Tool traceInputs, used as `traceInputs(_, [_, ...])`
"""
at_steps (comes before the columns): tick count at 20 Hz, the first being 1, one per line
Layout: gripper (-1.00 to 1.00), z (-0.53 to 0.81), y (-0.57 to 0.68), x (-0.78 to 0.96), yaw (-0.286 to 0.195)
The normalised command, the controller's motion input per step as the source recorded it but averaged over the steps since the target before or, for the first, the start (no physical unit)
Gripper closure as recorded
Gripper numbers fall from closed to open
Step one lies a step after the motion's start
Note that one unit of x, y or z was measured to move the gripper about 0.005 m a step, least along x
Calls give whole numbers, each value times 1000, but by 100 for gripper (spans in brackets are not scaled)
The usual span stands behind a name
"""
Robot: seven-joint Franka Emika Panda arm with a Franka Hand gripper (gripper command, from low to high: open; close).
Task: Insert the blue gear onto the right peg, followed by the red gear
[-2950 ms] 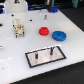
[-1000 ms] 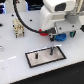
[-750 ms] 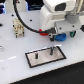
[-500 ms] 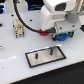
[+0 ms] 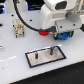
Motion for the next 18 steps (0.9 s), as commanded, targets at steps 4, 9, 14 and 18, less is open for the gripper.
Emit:
traceInputs(4, [100,530,-62,425,0])
traceInputs(9, [100,494,-206,567,0])
traceInputs(14, [100,459,-292,651,0])
traceInputs(18, [100,400,-341,667,0])
